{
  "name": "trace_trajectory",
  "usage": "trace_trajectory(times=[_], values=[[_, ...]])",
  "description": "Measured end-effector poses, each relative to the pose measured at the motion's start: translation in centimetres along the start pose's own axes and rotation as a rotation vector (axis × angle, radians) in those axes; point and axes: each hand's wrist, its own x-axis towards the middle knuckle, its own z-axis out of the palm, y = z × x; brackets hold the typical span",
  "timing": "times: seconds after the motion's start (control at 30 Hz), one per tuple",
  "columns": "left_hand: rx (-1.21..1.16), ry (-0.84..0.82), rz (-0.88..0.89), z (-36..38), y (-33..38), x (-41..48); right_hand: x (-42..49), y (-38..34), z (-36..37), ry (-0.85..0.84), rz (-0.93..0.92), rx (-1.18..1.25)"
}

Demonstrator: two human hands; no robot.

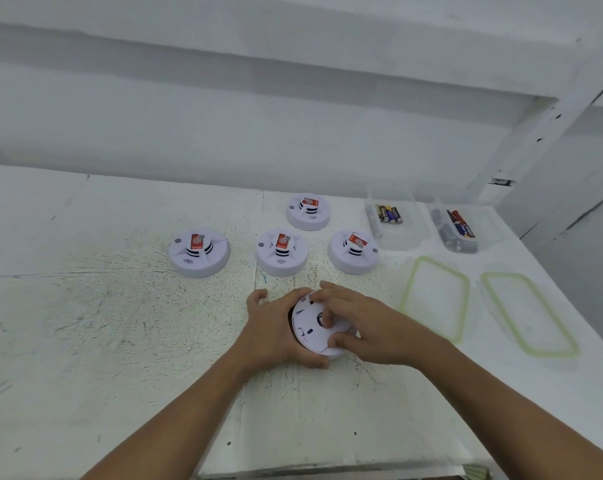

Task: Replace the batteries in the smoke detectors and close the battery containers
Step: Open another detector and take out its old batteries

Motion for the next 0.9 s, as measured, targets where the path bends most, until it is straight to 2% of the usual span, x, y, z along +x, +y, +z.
trace_trajectory(times=[0.1,0.27,0.33,0.47,0.53,0.7,0.9], values=[[-0.003,0.007,-0.001,-0.3,0.4,-0.2,0.2,-0.6,-0.4,0.011,0.036,-0.035],[-0.014,-0.012,-0.015,-0.2,0.1,-0.2,-0.3,-1.4,-0.6,0.156,0.082,-0.007],[-0.026,-0.005,-0.019,-0.1,0.0,-0.3,-0.6,-1.4,0.0,0.269,0.203,0.131],[-0.069,0.005,-0.003,-0.3,0.0,-0.7,-1.0,-0.5,0.8,0.663,0.561,0.320],[-0.066,0.019,0.001,-0.3,-0.1,-0.9,-1.3,-0.2,1.3,0.728,0.675,0.352],[-0.059,0.048,0.012,0.0,-0.3,-0.7,-1.4,-0.2,4.2,0.680,0.692,0.072],[-0.050,0.071,0.016,0.0,-0.2,-0.9,-1.6,-0.1,5.8,0.658,0.713,-0.580]])
